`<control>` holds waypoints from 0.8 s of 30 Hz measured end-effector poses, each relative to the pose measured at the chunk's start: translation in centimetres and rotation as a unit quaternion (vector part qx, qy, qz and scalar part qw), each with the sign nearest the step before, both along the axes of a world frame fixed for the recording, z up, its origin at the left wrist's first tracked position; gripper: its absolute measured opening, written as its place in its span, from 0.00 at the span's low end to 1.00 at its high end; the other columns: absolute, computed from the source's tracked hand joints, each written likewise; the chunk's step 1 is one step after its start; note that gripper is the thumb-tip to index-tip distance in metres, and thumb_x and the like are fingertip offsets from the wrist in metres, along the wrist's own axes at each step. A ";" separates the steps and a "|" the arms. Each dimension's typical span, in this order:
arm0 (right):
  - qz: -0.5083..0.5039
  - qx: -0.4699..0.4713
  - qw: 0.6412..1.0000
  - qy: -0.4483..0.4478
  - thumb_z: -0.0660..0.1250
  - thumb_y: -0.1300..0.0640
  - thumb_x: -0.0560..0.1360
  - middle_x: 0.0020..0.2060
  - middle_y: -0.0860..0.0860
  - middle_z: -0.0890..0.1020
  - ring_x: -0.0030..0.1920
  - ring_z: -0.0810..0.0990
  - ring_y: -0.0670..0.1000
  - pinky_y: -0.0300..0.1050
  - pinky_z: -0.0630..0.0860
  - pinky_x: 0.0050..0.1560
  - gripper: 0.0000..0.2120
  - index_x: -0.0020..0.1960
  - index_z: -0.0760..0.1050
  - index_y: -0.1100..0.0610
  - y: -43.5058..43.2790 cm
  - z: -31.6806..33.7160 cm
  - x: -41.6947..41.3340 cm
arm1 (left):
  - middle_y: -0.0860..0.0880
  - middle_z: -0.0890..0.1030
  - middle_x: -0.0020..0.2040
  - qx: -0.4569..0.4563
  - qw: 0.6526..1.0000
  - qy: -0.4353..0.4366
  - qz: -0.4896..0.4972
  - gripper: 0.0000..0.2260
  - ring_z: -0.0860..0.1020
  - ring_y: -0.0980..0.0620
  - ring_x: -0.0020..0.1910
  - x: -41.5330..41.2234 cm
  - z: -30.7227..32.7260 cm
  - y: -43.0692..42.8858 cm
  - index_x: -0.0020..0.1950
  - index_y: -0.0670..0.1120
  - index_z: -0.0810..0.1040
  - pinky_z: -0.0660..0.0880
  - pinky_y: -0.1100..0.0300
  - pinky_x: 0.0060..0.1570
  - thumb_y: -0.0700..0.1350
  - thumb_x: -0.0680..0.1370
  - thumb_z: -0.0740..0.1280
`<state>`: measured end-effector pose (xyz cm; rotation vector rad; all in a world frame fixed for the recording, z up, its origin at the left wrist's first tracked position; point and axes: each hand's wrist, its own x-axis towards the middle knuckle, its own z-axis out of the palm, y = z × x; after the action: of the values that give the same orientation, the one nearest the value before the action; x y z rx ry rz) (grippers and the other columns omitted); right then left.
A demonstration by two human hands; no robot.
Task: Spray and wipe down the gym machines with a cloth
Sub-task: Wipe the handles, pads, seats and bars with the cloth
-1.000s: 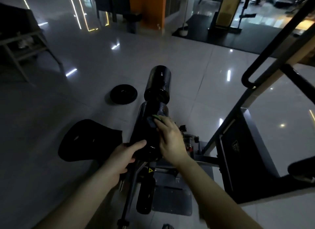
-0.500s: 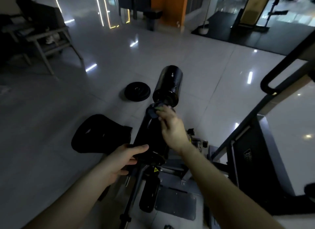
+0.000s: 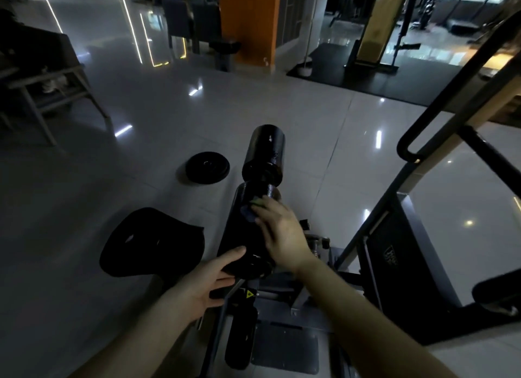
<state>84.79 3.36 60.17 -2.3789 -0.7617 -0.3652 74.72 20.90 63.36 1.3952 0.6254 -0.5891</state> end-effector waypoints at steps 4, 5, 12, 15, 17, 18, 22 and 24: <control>-0.030 0.006 0.999 0.036 0.63 0.64 0.80 0.66 0.61 0.80 0.66 0.78 0.64 0.58 0.74 0.69 0.15 0.65 0.79 0.66 0.7 1.0 6.2 | 0.48 0.81 0.60 -0.007 1.000 0.004 0.016 0.47 0.80 0.50 0.60 0.4 -0.4 0.1 0.63 0.55 0.78 0.73 0.42 0.64 0.70 0.46 0.81; -0.038 0.023 0.997 0.063 0.63 0.64 0.82 0.67 0.62 0.79 0.68 0.76 0.63 0.52 0.71 0.71 0.15 0.67 0.78 0.66 0.9 1.3 7.3 | 0.48 0.82 0.60 -0.009 1.000 0.003 0.017 0.47 0.80 0.50 0.60 0.5 -0.5 0.1 0.63 0.55 0.78 0.73 0.42 0.65 0.69 0.47 0.81; -0.018 0.120 0.980 0.156 0.62 0.66 0.82 0.70 0.57 0.76 0.73 0.70 0.50 0.38 0.61 0.74 0.16 0.69 0.77 0.65 1.1 1.8 3.7 | 0.48 0.81 0.60 0.004 1.000 -0.010 0.008 0.56 0.80 0.50 0.59 0.4 -0.5 -0.2 0.68 0.52 0.76 0.72 0.43 0.67 0.71 0.43 0.81; -0.002 0.113 0.987 0.118 0.63 0.67 0.80 0.67 0.57 0.79 0.71 0.70 0.47 0.39 0.62 0.75 0.16 0.66 0.80 0.64 0.7 1.5 -0.3 | 0.49 0.81 0.59 0.012 1.000 -0.013 0.002 0.52 0.80 0.50 0.58 0.5 -0.7 -0.5 0.67 0.51 0.77 0.72 0.45 0.66 0.70 0.46 0.80; -0.009 0.125 0.985 0.121 0.63 0.67 0.80 0.67 0.54 0.80 0.71 0.70 0.43 0.34 0.63 0.73 0.16 0.66 0.80 0.63 0.2 1.5 -2.4 | 0.50 0.82 0.57 0.021 1.000 -0.017 0.002 0.48 0.79 0.51 0.57 0.5 -0.6 -0.9 0.66 0.52 0.78 0.73 0.48 0.62 0.70 0.49 0.79; -0.013 0.134 0.983 0.127 0.63 0.67 0.80 0.67 0.52 0.79 0.71 0.71 0.40 0.31 0.63 0.72 0.16 0.66 0.80 0.62 -0.2 1.4 -3.4 | 0.51 0.82 0.57 0.027 0.999 -0.019 0.004 0.46 0.79 0.51 0.56 0.4 -0.5 -1.1 0.64 0.52 0.79 0.73 0.50 0.57 0.70 0.49 0.78; -0.011 0.157 0.977 0.144 0.63 0.65 0.82 0.68 0.46 0.76 0.72 0.69 0.35 0.30 0.63 0.72 0.16 0.68 0.79 0.60 -1.3 0.9 -5.9 | 0.54 0.81 0.49 0.023 0.998 -0.043 0.025 0.25 0.78 0.55 0.50 0.7 -0.4 -1.8 0.52 0.52 0.79 0.69 0.59 0.40 0.63 0.63 0.81; -0.017 0.147 0.979 0.138 0.63 0.63 0.82 0.67 0.45 0.76 0.71 0.69 0.34 0.32 0.64 0.72 0.16 0.68 0.79 0.60 -1.5 1.0 -5.0 | 0.56 0.80 0.48 0.026 0.998 -0.060 0.025 0.19 0.77 0.58 0.47 1.0 -0.6 -2.1 0.53 0.52 0.79 0.68 0.61 0.38 0.59 0.69 0.79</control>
<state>79.78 1.85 61.20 -2.1074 -0.5016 -0.1441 75.70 18.76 62.74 1.4486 0.5817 -0.4483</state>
